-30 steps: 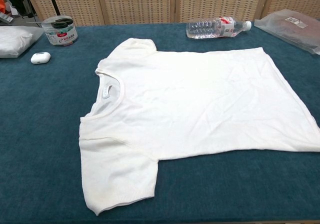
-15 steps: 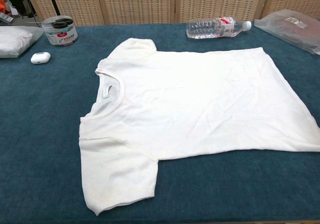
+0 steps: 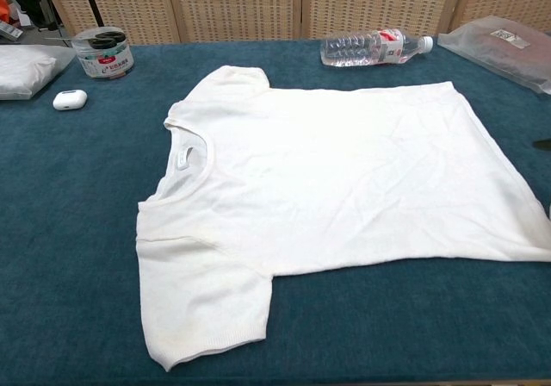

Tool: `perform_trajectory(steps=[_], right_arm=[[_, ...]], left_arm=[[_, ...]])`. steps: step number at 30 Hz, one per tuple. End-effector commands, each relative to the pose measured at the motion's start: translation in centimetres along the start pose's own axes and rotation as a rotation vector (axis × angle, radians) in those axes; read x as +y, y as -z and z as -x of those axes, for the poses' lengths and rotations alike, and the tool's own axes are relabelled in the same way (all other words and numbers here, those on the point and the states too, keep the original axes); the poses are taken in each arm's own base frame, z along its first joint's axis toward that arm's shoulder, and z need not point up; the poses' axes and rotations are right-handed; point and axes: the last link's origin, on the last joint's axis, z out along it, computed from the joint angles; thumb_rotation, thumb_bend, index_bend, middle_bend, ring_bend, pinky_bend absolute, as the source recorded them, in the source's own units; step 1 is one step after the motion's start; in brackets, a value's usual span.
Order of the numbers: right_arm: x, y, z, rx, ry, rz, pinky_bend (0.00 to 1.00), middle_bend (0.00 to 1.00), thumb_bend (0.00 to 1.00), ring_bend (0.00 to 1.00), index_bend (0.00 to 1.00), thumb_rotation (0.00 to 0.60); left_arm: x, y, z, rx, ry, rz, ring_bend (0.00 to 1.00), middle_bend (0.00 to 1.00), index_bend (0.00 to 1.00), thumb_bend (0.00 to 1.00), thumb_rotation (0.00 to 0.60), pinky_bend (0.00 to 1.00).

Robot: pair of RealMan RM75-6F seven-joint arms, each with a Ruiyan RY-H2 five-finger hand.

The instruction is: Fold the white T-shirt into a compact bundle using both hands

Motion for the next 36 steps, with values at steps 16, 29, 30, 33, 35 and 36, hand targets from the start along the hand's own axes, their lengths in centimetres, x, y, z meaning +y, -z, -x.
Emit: perform_trajectory(steps=[16, 29, 30, 33, 35, 36], right_arm=[[0.3, -0.7, 1.8, -0.050, 0.062, 0.009, 0.00, 0.00, 0.38, 0.00, 0.46, 0.600], [0.2, -1.0, 2.5, -0.090, 0.083, 0.016, 0.00, 0.00, 0.42, 0.00, 0.58, 0.600], [0.2, -1.0, 2.5, -0.086, 0.082, 0.012, 0.00, 0.00, 0.43, 0.00, 0.60, 0.600], [0.0, -1.1, 2.5, -0.063, 0.076, -0.001, 0.00, 0.00, 0.51, 0.00, 0.64, 0.600], [-0.1, -1.2, 2.5, -0.052, 0.065, -0.009, 0.00, 0.00, 0.52, 0.00, 0.65, 0.600], [-0.1, -1.2, 2.4, -0.047, 0.057, -0.012, 0.00, 0.00, 0.52, 0.00, 0.66, 0.600]], left_arm=[[-0.1, -0.1, -0.1, 0.000, 0.003, -0.009, 0.00, 0.00, 0.00, 0.00, 0.600, 0.00], [-0.2, -0.2, -0.1, -0.002, 0.007, -0.010, 0.00, 0.00, 0.00, 0.00, 0.600, 0.00], [-0.1, -0.2, -0.1, -0.002, 0.007, -0.009, 0.00, 0.00, 0.00, 0.00, 0.600, 0.00], [-0.1, -0.1, 0.0, -0.003, 0.004, -0.007, 0.00, 0.00, 0.00, 0.00, 0.600, 0.00], [0.0, -0.1, 0.1, -0.004, 0.000, 0.000, 0.00, 0.00, 0.00, 0.00, 0.600, 0.00], [0.2, -0.1, 0.2, -0.006, -0.003, 0.013, 0.00, 0.00, 0.00, 0.00, 0.600, 0.00]])
